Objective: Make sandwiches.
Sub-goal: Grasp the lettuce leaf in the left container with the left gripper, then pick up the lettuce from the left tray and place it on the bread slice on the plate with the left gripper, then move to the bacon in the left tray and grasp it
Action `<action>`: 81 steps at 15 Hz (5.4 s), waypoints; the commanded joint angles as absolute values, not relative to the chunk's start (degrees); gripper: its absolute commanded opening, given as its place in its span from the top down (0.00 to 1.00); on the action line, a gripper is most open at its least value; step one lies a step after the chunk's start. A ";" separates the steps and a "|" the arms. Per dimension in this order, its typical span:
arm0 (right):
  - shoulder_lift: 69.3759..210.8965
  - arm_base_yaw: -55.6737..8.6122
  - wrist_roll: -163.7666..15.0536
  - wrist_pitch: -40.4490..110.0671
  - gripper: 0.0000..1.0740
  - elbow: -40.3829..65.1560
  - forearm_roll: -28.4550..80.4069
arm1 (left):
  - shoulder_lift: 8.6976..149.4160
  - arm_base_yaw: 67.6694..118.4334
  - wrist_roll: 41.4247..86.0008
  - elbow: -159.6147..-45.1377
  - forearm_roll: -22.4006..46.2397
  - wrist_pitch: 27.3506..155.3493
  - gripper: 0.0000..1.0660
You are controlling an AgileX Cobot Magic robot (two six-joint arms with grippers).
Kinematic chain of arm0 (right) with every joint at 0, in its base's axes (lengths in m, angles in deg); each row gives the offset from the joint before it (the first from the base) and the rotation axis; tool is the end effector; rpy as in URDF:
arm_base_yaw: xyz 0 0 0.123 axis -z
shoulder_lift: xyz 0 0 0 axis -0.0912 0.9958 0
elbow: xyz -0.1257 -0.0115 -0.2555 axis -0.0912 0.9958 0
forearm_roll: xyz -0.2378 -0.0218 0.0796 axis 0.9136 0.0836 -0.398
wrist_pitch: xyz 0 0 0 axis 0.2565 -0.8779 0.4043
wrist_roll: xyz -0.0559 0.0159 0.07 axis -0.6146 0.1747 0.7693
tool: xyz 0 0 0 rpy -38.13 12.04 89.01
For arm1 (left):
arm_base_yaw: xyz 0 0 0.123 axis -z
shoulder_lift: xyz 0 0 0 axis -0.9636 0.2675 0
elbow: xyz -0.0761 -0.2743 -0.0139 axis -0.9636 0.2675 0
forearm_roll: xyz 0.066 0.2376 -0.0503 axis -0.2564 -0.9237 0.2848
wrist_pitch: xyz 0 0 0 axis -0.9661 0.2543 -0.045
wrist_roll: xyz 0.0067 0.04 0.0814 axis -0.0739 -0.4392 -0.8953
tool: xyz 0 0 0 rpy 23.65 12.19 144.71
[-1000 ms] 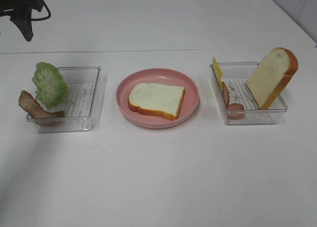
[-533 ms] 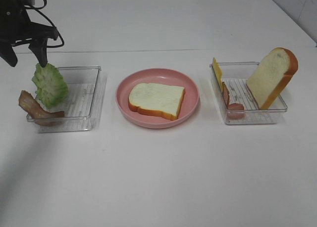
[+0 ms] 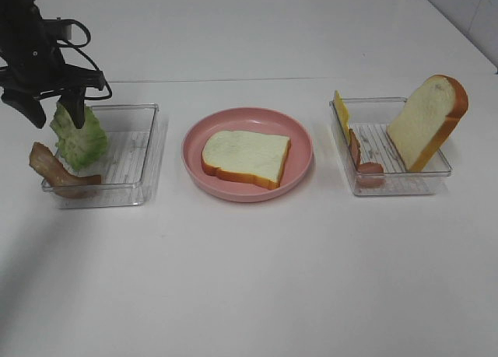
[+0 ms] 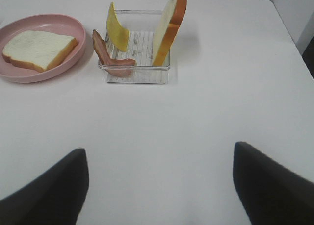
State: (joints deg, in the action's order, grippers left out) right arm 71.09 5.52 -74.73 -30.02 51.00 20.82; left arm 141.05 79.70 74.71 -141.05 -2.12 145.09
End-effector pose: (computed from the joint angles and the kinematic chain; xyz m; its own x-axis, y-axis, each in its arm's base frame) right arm -0.0074 0.0075 0.2786 -0.4495 -0.0392 -0.8924 -0.0865 0.9963 -0.0002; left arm 0.4707 -0.0438 0.1725 -0.9883 -0.0401 -0.1471 -0.0363 0.9989 -0.0282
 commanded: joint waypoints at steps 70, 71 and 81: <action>70.35 5.86 -75.13 -29.39 0.29 51.06 20.70 | 140.13 97.81 58.90 -143.80 23.38 132.37 0.31; 70.35 5.86 -75.13 -29.39 0.29 51.06 20.70 | 139.27 97.81 61.25 -144.60 21.14 133.29 0.31; 70.35 5.86 -75.13 -29.39 0.29 51.06 20.65 | 131.43 88.12 68.81 -145.52 13.64 153.52 0.31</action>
State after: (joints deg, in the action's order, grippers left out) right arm 71.09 5.52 -74.73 -30.02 51.00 20.48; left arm 131.77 87.67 68.41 -145.23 13.41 149.39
